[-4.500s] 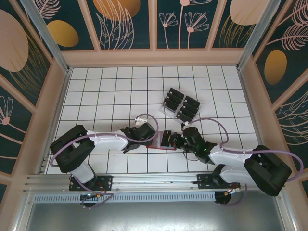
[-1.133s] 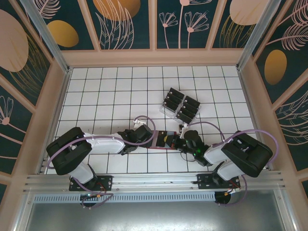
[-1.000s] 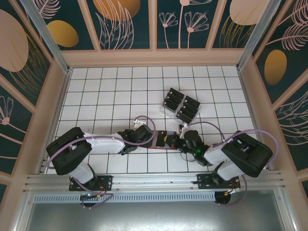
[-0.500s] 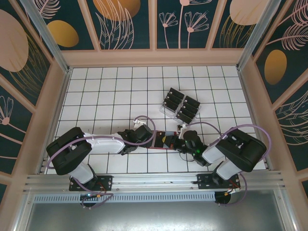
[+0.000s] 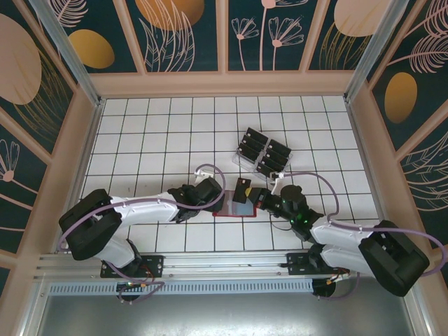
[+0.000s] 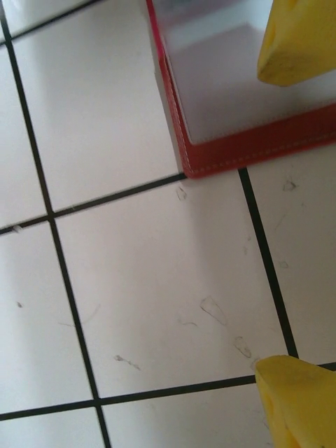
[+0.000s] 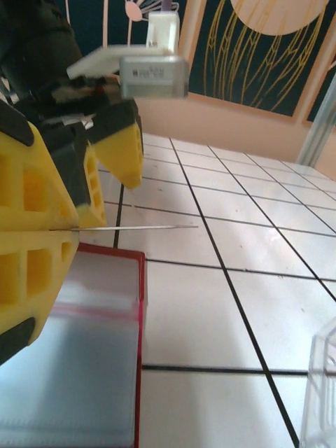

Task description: Put the credit cards into the card holder

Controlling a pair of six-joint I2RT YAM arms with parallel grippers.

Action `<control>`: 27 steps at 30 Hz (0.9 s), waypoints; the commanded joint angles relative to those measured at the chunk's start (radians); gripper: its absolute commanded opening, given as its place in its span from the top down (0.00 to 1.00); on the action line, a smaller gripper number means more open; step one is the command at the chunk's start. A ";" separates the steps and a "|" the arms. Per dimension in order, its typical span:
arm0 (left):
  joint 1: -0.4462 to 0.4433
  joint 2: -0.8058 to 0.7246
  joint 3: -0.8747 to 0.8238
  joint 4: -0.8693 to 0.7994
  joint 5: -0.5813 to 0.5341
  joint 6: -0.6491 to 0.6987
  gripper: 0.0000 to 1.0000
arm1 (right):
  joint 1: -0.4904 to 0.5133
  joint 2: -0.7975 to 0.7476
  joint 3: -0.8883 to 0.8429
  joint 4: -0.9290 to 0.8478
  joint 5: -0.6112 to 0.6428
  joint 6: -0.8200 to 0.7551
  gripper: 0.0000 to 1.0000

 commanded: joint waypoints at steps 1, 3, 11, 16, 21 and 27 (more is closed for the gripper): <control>-0.016 -0.009 0.038 -0.034 0.019 0.032 0.02 | -0.011 -0.018 -0.017 -0.078 0.008 -0.035 1.00; -0.020 0.008 0.046 -0.031 0.020 0.041 0.01 | -0.011 -0.004 -0.023 -0.058 -0.001 -0.034 1.00; -0.035 0.082 0.049 -0.024 0.000 0.059 0.01 | -0.010 0.074 -0.039 0.029 -0.024 -0.027 1.00; -0.050 0.123 0.047 -0.043 -0.040 0.057 0.02 | -0.008 0.115 -0.038 0.068 -0.034 -0.028 1.00; -0.054 0.153 0.049 -0.104 -0.099 0.022 0.02 | -0.007 0.141 -0.038 0.105 -0.041 -0.023 1.00; -0.054 0.152 0.035 -0.106 -0.103 0.003 0.02 | -0.004 0.161 -0.035 0.136 -0.043 -0.025 1.00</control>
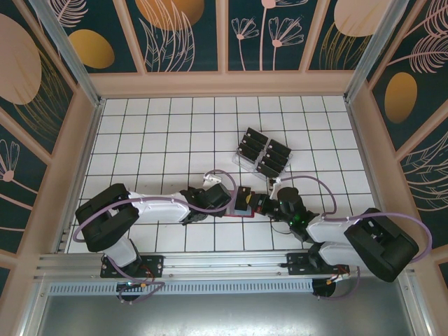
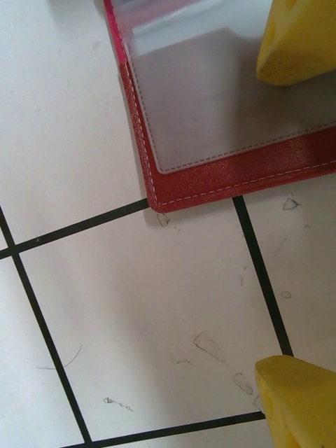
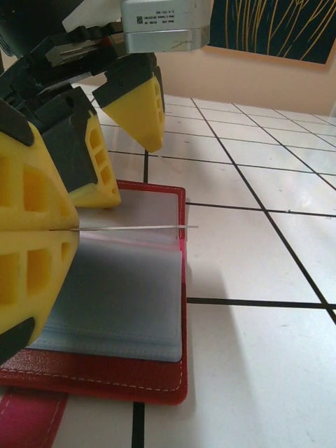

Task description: Put the credit cards into the card holder

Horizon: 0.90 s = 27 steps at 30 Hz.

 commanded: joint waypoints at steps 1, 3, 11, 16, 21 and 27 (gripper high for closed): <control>0.000 0.023 -0.013 -0.078 -0.033 -0.016 0.02 | 0.003 0.017 -0.003 0.064 -0.008 -0.009 1.00; 0.000 0.020 -0.017 -0.072 -0.028 -0.018 0.02 | 0.006 0.025 -0.002 0.074 -0.008 -0.011 1.00; -0.001 0.013 -0.024 -0.054 -0.018 -0.020 0.01 | 0.021 0.076 0.015 0.111 0.001 -0.016 1.00; -0.001 0.015 -0.028 -0.046 -0.013 -0.019 0.02 | 0.029 0.114 0.027 0.130 0.003 -0.016 1.00; -0.001 0.012 -0.035 -0.038 -0.010 -0.021 0.02 | 0.031 0.154 0.035 0.155 0.001 -0.011 1.00; -0.001 0.009 -0.042 -0.032 -0.008 -0.022 0.02 | 0.039 0.192 0.050 0.174 -0.004 -0.005 1.00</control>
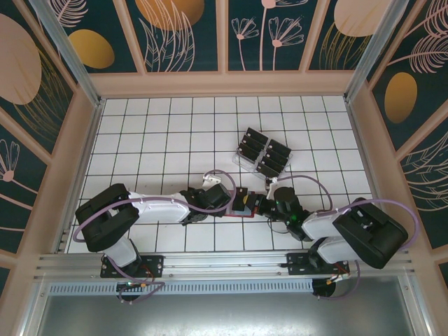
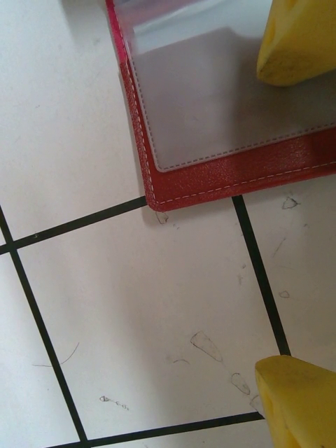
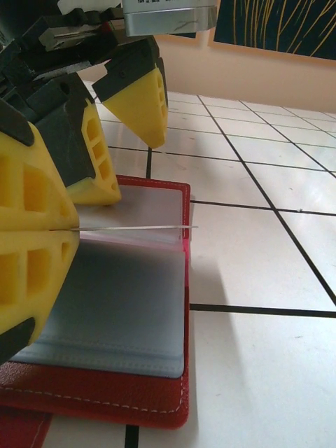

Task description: Put the credit cards into the card holder

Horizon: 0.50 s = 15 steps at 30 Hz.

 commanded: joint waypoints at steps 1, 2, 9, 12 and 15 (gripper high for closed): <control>0.000 0.009 -0.035 -0.039 -0.008 -0.008 0.01 | 0.017 0.061 0.034 0.064 -0.005 -0.005 1.00; 0.000 0.009 -0.037 -0.037 -0.008 -0.009 0.02 | 0.019 0.068 0.036 0.066 -0.006 -0.004 1.00; 0.000 0.005 -0.042 -0.033 -0.005 -0.010 0.01 | 0.028 0.095 0.040 0.086 -0.008 0.004 1.00; 0.000 0.005 -0.045 -0.033 -0.006 -0.010 0.01 | 0.031 0.096 0.040 0.089 -0.007 0.009 1.00; 0.001 -0.001 -0.045 -0.035 -0.008 -0.012 0.01 | 0.033 0.078 0.035 0.082 -0.003 0.011 1.00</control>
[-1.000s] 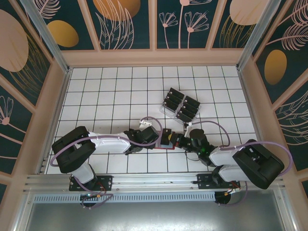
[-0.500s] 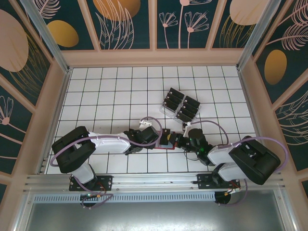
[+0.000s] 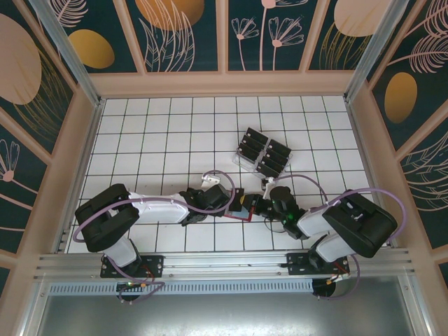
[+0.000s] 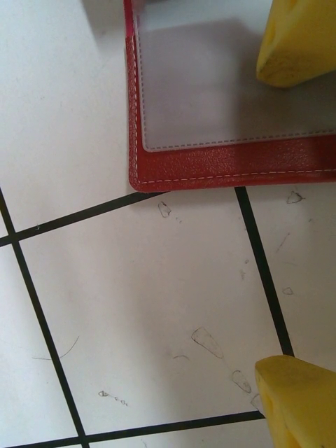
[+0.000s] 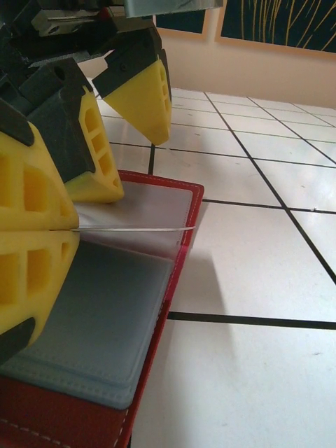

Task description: Put the credit cards into the card holder

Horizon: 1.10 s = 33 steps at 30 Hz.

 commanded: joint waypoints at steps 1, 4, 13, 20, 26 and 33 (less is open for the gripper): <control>0.001 -0.001 -0.027 -0.062 0.003 -0.002 0.01 | 0.011 -0.019 0.012 0.018 0.001 0.006 1.00; 0.001 -0.016 -0.019 -0.071 0.002 -0.004 0.02 | 0.011 -0.056 0.005 -0.006 0.011 0.009 1.00; 0.000 -0.055 0.019 -0.118 -0.028 -0.008 0.01 | 0.019 -0.204 -0.013 -0.130 0.023 -0.002 1.00; 0.000 -0.045 0.033 -0.155 -0.080 -0.008 0.01 | 0.072 -0.258 -0.023 -0.210 0.051 0.004 1.00; 0.000 -0.030 0.030 -0.170 -0.119 -0.003 0.01 | 0.152 -0.283 -0.033 -0.295 0.131 0.000 1.00; 0.001 -0.014 0.022 -0.166 -0.114 -0.009 0.01 | 0.173 -0.304 -0.026 -0.439 0.248 -0.043 1.00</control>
